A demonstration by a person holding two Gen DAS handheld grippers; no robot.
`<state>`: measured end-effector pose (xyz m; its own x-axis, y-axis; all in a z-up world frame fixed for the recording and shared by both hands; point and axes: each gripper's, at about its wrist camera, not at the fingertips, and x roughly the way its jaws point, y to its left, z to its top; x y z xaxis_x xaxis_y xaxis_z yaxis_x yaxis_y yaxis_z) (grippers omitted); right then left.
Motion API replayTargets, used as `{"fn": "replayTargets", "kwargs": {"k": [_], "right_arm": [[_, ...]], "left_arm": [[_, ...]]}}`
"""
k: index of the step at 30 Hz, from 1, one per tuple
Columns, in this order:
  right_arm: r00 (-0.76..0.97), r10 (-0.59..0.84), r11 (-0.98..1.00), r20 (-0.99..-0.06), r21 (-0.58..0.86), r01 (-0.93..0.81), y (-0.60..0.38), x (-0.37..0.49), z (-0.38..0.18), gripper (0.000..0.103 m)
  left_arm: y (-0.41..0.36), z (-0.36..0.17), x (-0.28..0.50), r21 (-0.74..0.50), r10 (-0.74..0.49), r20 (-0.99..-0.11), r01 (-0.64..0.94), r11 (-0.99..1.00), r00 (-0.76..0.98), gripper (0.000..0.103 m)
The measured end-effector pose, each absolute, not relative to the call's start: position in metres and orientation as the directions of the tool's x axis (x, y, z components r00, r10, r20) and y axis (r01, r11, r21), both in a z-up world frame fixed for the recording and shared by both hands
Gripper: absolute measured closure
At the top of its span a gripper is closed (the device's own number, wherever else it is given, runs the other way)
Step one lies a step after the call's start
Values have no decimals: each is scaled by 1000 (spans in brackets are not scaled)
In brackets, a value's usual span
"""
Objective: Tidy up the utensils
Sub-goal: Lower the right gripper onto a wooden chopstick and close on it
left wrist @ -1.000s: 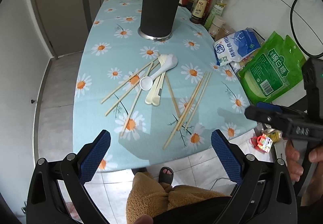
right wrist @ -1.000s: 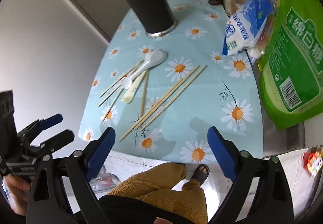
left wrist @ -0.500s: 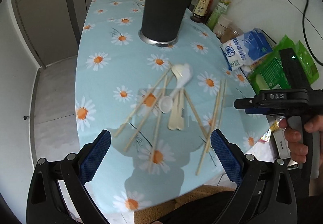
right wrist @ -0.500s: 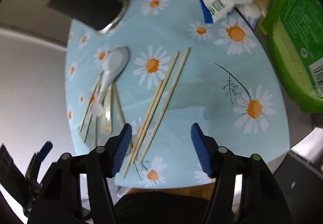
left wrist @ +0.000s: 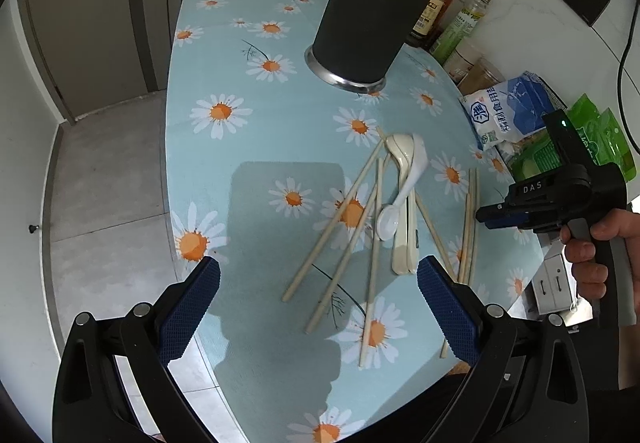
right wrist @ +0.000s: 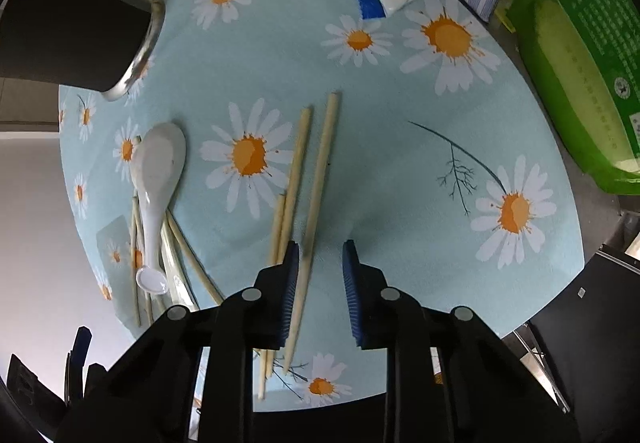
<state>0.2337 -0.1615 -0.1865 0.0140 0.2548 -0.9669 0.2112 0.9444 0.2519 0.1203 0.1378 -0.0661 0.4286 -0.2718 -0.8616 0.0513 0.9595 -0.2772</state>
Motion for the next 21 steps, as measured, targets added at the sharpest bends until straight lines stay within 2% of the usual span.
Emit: {"fn": "replayTargets", "kwargs": {"k": [5,11,17,21], "right_arm": [[8,186,959,-983,183,214,-143,241,-188,84],[11,74,978,-997,75,193,-118,248,-190,95],[26,59,984,-998,63,168,-114,247,-189,97],[27,118,978,-993,121,172,-132,242,-190,98]], "left_arm": [[141,-71,126,-288,-294,-859,79,954,420,7],[142,-80,132,-281,-302,-864,111,953,404,8],[146,-94,145,-254,-283,-886,125,959,368,13],[142,-97,155,-264,-308,-893,171,949,328,20]]}}
